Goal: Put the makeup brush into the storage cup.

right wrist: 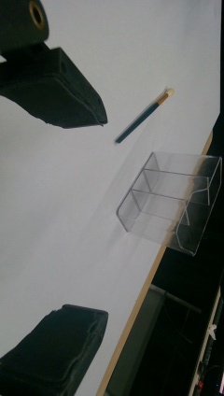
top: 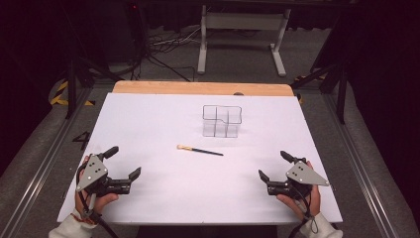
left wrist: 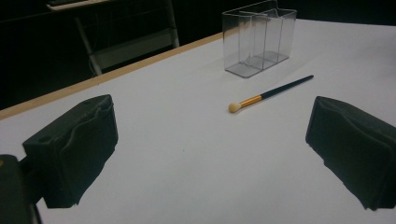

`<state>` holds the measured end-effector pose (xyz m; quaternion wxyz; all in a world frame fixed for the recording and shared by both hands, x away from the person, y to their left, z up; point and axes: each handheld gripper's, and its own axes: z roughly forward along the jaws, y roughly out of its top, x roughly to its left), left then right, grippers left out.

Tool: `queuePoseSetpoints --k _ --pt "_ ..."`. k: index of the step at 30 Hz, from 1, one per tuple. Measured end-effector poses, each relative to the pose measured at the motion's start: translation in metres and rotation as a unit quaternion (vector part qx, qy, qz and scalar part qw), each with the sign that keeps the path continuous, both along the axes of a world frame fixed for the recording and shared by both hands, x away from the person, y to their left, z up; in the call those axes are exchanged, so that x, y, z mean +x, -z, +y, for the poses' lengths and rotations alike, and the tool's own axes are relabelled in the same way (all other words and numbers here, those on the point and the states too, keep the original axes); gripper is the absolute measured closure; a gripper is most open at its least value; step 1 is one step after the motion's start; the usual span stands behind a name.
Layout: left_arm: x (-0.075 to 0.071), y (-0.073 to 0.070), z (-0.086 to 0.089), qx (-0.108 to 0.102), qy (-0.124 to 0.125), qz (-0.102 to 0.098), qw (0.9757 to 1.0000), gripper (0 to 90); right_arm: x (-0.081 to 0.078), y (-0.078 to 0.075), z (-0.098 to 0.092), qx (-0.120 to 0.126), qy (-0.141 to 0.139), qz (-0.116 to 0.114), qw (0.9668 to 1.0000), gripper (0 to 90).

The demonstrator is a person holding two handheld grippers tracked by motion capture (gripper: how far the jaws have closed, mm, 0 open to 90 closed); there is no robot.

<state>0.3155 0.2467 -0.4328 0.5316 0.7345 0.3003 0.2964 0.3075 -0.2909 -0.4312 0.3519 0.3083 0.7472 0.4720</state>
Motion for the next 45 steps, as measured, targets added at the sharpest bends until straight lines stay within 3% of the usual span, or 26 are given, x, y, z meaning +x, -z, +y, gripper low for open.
queuePoseSetpoints --k 9,14,20,26,29,30,33,36,37,38,39,42,44,45 --pt "-0.001 0.005 -0.002 0.009 0.016 0.022 0.9996 3.2 0.007 0.003 0.002 0.0 -0.004 0.017 0.9998 7.3" --pt "-0.003 0.005 -0.002 0.009 0.016 0.021 0.9996 3.5 0.012 0.005 0.006 -0.011 -0.012 0.03 0.9994 7.3" --pt "-0.001 0.007 -0.001 0.015 0.016 0.03 0.9993 3.7 0.021 -0.002 0.014 -0.017 -0.026 0.037 0.9988 8.2" --pt "0.0 0.01 -0.002 0.019 0.015 0.034 0.9991 4.1 0.033 -0.018 0.033 -0.037 -0.063 0.063 0.9953 9.3" --pt "0.0 0.011 -0.003 0.019 0.019 0.039 0.9989 4.1 0.046 -0.029 0.052 -0.069 -0.093 0.082 0.9899 11.9" --pt "0.001 0.012 -0.003 0.02 0.02 0.039 0.9989 4.1 0.046 -0.029 0.052 -0.069 -0.093 0.082 0.9899 11.9" --pt "0.001 0.013 -0.003 0.024 0.024 0.045 0.9984 4.1 0.056 -0.033 0.069 -0.106 -0.116 0.108 0.9817 14.2" --pt "0.002 0.013 -0.004 0.025 0.027 0.047 0.9982 4.2 0.066 -0.035 0.089 -0.148 -0.143 0.138 0.9688 15.2" --pt "0.002 0.013 -0.004 0.026 0.027 0.049 0.9981 4.4 0.072 -0.036 0.101 -0.17 -0.156 0.153 0.9609 15.7" --pt "0.002 0.013 -0.004 0.026 0.027 0.049 0.9981 4.4 0.072 -0.036 0.101 -0.17 -0.156 0.153 0.9609 15.7" --pt "0.002 0.014 -0.004 0.026 0.029 0.05 0.998 4.4 0.075 -0.036 0.106 -0.176 -0.163 0.165 0.9569 15.8" --pt "0.002 0.014 -0.005 0.027 0.033 0.05 0.9978 4.6 0.085 -0.037 0.124 -0.199 -0.186 0.187 0.9439 17.6" --pt "0.003 0.014 -0.005 0.03 0.035 0.053 0.9975 4.6 0.09 -0.037 0.137 -0.226 -0.205 0.199 0.9313 19.7" --pt "0.003 0.014 -0.005 0.03 0.035 0.053 0.9975 4.7 0.093 -0.038 0.144 -0.238 -0.206 0.205 0.9266 20.1"
